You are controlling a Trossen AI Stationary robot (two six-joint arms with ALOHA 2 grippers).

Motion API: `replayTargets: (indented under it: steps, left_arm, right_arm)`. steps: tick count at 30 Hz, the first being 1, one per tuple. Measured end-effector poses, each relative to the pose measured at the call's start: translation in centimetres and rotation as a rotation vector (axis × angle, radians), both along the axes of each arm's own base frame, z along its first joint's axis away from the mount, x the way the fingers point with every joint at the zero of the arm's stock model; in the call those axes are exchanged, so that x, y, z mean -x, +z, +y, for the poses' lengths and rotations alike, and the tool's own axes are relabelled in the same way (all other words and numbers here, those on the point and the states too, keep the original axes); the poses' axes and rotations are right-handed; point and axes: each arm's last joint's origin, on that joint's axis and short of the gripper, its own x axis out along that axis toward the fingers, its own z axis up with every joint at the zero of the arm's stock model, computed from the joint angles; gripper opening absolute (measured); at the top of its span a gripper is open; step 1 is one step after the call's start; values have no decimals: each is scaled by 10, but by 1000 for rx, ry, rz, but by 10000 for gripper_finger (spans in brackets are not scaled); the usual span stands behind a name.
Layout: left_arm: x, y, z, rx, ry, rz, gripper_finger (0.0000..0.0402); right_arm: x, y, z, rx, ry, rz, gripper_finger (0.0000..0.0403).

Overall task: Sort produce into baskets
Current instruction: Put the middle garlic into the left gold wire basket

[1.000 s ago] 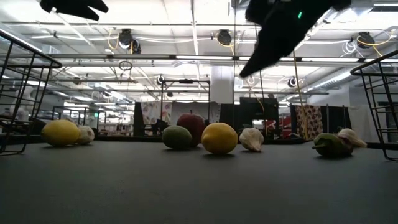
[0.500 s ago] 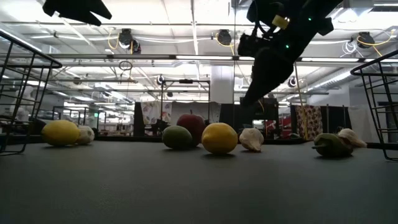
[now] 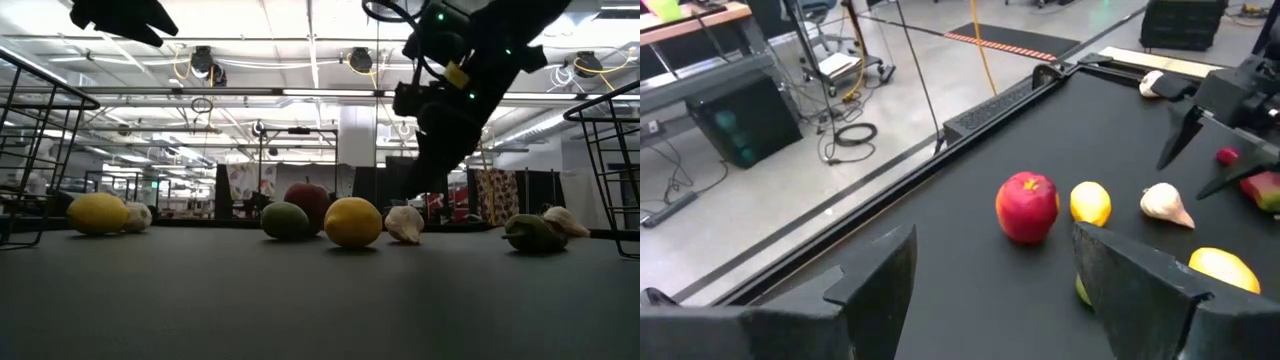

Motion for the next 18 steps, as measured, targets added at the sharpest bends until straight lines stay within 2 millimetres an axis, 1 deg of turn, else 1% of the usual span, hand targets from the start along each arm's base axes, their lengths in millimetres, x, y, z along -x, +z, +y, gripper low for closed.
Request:
replayTargets:
  steps: [2, 7, 12, 18]
  left_arm:
    - [0, 0, 0, 0, 0, 0, 274]
    - [0, 0, 0, 2, -1, 0, 274]
    - [0, 0, 0, 2, -1, 0, 274]
    - [0, 0, 0, 1, -1, 1, 274]
  right_arm:
    - [-1, -2, -2, 1, -3, -37, 277]
    - [-1, -9, -12, -13, -66, -51, 303]
    - [-3, -20, -19, -36, -118, -19, 306]
    - [-9, -36, -21, -59, -84, 4, 305]
